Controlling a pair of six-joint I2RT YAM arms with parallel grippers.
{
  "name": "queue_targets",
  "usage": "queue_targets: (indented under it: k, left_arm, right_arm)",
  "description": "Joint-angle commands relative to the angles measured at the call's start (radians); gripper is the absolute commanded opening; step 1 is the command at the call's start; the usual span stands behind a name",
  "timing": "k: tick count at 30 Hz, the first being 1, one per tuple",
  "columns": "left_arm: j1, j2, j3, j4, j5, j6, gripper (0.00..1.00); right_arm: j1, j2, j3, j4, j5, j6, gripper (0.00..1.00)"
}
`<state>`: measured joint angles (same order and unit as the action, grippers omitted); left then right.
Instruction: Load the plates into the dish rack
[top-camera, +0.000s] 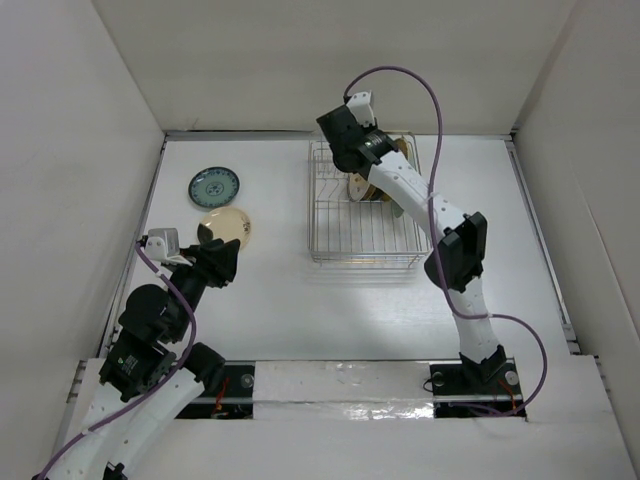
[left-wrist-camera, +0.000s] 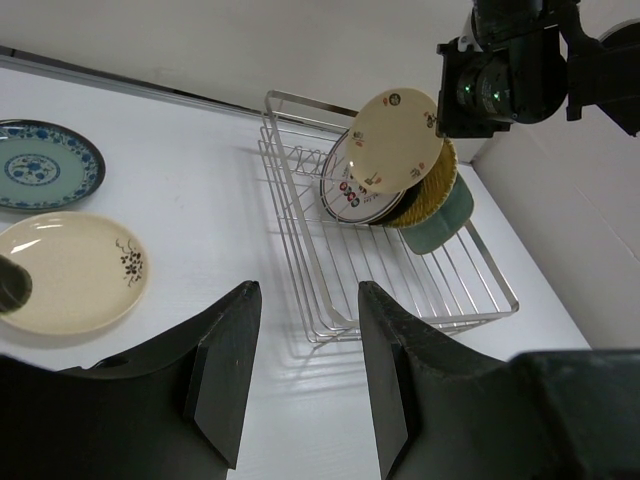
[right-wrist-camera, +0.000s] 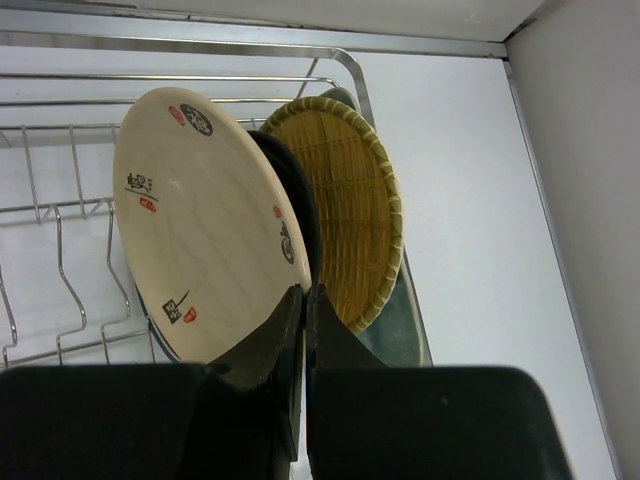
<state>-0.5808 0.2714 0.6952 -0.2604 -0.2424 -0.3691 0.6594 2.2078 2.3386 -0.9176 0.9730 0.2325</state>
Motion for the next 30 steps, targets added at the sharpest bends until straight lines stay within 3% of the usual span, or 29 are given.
queue_targets:
  k: [1,20,30]
  left_arm:
    - [0.002,-0.004,-0.002,0.021,-0.001,-0.008,0.41]
    - [0.002,0.02,0.001,0.033,0.041,-0.007,0.41]
    - [-0.048,-0.017,0.0,0.023,0.018,0.001,0.41]
  right_arm:
    - [-0.007,0.041,0.044,-0.02,0.047,0.007,0.0]
    - [0.031,0.128,0.237,-0.11,0.214,-0.048,0.0]
    - [0.069,0.263,0.326,-0.138,0.259,-0.084,0.0]
